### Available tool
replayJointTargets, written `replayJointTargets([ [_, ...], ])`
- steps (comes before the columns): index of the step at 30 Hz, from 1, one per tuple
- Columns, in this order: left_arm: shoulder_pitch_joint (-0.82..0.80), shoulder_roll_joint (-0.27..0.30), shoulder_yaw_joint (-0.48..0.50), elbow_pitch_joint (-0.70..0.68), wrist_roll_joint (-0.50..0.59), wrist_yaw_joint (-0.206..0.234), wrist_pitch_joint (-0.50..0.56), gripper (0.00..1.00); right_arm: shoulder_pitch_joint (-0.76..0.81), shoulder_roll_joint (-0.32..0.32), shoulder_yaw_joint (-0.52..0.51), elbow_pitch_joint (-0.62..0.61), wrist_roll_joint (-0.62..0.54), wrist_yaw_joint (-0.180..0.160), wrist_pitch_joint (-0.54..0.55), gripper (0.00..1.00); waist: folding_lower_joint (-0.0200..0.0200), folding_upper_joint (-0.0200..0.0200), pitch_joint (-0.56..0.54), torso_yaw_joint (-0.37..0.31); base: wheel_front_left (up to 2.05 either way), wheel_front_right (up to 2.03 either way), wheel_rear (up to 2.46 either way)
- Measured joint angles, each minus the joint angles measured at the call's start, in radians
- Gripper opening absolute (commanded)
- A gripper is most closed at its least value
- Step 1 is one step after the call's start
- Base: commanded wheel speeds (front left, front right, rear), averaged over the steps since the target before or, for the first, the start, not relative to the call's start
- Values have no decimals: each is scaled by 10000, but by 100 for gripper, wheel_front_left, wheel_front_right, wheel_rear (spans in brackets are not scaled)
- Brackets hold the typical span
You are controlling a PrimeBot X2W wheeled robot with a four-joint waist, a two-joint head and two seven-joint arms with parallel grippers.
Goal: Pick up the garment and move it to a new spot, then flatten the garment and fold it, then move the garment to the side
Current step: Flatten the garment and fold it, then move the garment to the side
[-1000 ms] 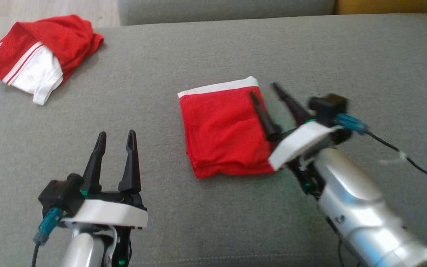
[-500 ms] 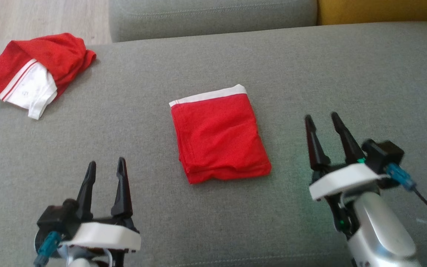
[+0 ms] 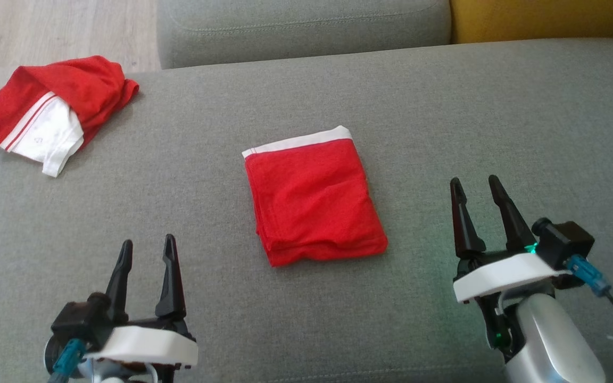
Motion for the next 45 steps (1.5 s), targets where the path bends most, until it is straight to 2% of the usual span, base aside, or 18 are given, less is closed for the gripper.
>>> replayJointTargets([
  [19, -10, -13, 21, 40, 75, -84, 0, 100, 18, 13, -278, -29, -50, 0, 270, 100, 0, 0, 87, 32, 0, 0, 0],
  [22, -21, -13, 13, 40, 73, -82, 0, 100, -140, 13, -268, 75, -297, 0, 934, 100, 0, 0, 140, 60, 0, 0, 0],
  [28, -219, -17, -111, 40, -33, -82, 0, 100, -1435, 0, 157, 362, -439, 0, 3060, 100, 0, 0, 291, 244, 0, 0, 0],
  [34, -421, -27, -272, 40, -196, -69, 0, 100, -2426, -186, 673, 1273, 311, 0, 4945, 100, 0, 0, 487, 590, 0, 0, 0],
  [38, -549, -31, -360, 36, -249, -25, 0, 100, -2804, -309, 1114, 2054, 851, 0, 5582, 100, 0, 0, 666, 916, 0, 0, 0],
  [45, -750, -36, -548, 38, -295, 2, 0, 100, -3588, -583, 1595, 3242, 1250, 0, 5860, 100, 0, 0, 941, 1433, 0, 0, 0],
])
